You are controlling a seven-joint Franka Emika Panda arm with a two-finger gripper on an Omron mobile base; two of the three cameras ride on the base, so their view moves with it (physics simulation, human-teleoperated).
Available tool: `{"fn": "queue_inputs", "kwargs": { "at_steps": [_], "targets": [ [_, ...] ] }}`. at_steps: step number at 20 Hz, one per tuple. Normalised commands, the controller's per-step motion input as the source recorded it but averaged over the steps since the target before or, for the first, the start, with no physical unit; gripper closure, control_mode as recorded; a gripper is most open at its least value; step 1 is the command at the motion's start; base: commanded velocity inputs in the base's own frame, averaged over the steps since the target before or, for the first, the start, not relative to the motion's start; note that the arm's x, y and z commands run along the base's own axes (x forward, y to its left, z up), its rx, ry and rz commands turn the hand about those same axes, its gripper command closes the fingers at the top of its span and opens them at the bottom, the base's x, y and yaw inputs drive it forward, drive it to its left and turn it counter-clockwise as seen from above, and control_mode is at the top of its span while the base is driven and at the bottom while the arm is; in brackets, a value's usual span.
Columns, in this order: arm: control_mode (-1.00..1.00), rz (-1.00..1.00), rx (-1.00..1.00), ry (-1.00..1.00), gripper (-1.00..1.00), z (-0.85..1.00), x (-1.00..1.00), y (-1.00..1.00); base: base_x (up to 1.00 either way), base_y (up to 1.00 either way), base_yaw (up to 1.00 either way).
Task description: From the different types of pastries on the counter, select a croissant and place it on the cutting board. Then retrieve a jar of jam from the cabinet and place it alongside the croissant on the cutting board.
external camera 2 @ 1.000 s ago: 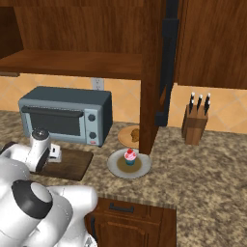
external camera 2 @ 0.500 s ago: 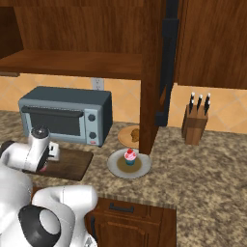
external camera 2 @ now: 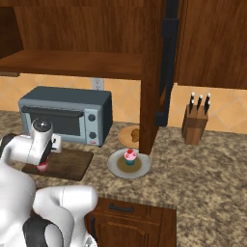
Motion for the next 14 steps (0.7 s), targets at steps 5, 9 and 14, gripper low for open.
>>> {"fn": "queue_inputs", "kwargs": {
  "at_steps": [5,9,14],
  "targets": [
    [-1.0,0.01,0.0,0.0,-1.0,1.0,0.22,-0.54,0.0,0.0,0.0],
    [-1.0,0.02,-0.02,0.01,-1.0,-0.04,0.04,-0.05,0.0,0.0,0.0],
    [-1.0,-0.02,-0.09,0.0,-1.0,0.39,0.66,-0.81,0.0,0.0,0.0]
  ]
}}
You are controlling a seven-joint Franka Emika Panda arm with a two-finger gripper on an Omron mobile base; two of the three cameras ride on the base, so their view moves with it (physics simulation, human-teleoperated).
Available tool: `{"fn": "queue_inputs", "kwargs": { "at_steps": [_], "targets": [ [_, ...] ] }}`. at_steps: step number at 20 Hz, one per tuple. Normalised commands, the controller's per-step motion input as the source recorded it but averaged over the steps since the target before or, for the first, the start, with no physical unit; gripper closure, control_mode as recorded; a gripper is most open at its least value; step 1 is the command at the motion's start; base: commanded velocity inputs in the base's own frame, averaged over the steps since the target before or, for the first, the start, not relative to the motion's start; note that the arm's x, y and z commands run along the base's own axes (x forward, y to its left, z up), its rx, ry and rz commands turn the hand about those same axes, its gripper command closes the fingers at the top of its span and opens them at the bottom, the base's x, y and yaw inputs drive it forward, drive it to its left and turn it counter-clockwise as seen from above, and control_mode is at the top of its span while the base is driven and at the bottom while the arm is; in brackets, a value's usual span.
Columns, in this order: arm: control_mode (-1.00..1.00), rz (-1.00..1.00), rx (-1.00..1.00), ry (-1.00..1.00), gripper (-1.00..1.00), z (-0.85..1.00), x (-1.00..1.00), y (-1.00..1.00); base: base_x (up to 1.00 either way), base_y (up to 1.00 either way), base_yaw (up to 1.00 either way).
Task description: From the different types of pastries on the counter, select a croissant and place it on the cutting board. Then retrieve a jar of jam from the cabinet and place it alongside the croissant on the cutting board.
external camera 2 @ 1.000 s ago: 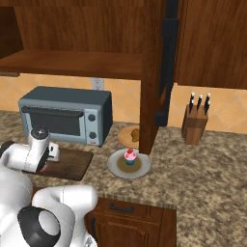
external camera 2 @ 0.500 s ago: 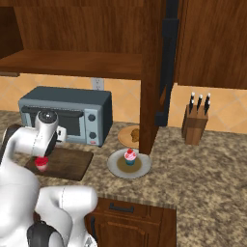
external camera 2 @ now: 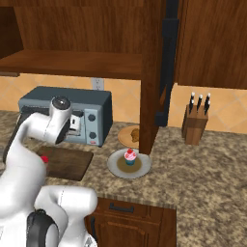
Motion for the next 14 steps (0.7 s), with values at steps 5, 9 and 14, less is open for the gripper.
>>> {"fn": "queue_inputs", "kwargs": {
  "at_steps": [5,9,14],
  "targets": [
    [-1.0,0.0,-0.06,0.0,-1.0,0.39,0.56,-0.89,0.0,0.0,0.0],
    [-1.0,0.0,-0.06,0.0,-1.0,0.27,0.34,-0.84,0.0,0.0,0.0],
    [-1.0,0.0,-0.03,-0.03,-1.0,0.0,0.08,-0.33,0.0,0.0,0.0]
  ]
}}
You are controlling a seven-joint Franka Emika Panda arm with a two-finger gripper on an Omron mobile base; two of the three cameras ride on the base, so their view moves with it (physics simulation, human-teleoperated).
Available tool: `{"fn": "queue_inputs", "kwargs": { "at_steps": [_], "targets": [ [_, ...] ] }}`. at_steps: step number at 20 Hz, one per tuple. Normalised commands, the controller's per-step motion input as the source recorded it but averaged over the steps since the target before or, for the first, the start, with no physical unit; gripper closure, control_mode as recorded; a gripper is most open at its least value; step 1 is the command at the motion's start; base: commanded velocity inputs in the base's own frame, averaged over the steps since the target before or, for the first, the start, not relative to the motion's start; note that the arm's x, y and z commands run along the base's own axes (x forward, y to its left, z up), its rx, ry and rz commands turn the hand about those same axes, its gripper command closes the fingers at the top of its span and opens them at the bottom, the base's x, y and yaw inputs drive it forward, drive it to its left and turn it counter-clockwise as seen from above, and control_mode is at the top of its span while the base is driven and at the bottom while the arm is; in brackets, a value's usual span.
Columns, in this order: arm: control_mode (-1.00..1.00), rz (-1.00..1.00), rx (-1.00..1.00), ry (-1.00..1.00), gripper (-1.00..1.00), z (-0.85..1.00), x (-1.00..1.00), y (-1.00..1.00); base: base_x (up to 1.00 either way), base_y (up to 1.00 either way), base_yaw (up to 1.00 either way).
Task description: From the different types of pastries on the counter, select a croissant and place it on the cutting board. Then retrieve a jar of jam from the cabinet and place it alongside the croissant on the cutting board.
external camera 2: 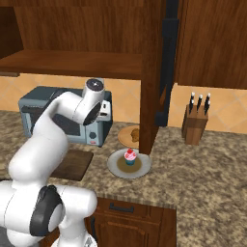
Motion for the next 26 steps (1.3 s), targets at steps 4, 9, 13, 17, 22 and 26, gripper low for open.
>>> {"fn": "queue_inputs", "kwargs": {
  "at_steps": [4,9,13,17,22,26],
  "targets": [
    [-1.0,0.0,-0.02,0.0,-1.0,0.04,0.46,-0.98,0.0,0.0,0.0],
    [-1.0,0.0,0.0,0.0,-1.0,0.03,0.23,-0.72,0.0,0.0,0.0],
    [-1.0,-0.02,-0.06,0.0,-1.0,-0.25,-0.1,-0.01,0.0,0.0,0.0],
    [-1.0,-0.08,-0.35,0.0,-1.0,-0.95,-0.49,0.0,0.0,0.0,0.0],
    [-1.0,0.0,-0.02,0.0,-1.0,-0.07,0.12,-0.06,0.0,0.0,0.0],
    [-1.0,0.0,0.0,0.0,-1.0,0.0,0.83,-0.61,0.0,0.0,0.0]
  ]
}}
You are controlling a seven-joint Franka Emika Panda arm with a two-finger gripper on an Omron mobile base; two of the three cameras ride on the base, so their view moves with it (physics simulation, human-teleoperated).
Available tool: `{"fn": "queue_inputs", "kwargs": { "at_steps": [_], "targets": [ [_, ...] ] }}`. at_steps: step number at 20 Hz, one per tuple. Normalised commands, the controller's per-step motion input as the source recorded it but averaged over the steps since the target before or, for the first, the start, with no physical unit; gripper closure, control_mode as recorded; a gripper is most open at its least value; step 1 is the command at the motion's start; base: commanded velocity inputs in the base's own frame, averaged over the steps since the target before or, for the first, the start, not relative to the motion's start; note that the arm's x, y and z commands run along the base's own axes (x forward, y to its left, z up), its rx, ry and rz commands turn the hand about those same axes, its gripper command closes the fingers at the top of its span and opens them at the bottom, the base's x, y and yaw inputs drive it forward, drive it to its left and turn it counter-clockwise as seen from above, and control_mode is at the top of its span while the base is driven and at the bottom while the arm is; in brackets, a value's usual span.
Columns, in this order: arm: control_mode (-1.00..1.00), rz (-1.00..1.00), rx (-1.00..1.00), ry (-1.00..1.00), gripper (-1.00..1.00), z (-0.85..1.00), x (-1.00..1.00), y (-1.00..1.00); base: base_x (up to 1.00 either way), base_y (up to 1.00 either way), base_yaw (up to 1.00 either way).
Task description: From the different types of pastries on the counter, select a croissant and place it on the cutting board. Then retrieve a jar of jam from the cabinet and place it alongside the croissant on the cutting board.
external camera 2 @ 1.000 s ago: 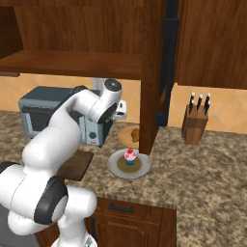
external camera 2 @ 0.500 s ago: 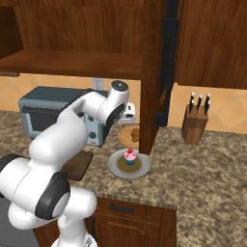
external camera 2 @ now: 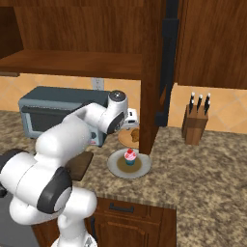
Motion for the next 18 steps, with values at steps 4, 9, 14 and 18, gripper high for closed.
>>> {"fn": "queue_inputs", "kwargs": {
  "at_steps": [4,9,14,18],
  "targets": [
    [-1.0,-0.01,0.0,0.0,-1.0,-0.01,0.18,-0.2,0.0,0.0,0.0],
    [-1.0,0.0,-0.02,0.11,-1.0,-0.05,0.6,-0.21,0.0,0.0,0.0],
    [-1.0,0.0,-0.02,0.02,-1.0,-0.07,0.09,0.0,0.0,0.0,0.0],
    [-1.0,0.0,-0.06,0.1,-1.0,-0.67,0.0,-0.17,0.0,0.0,0.0]
  ]
}}
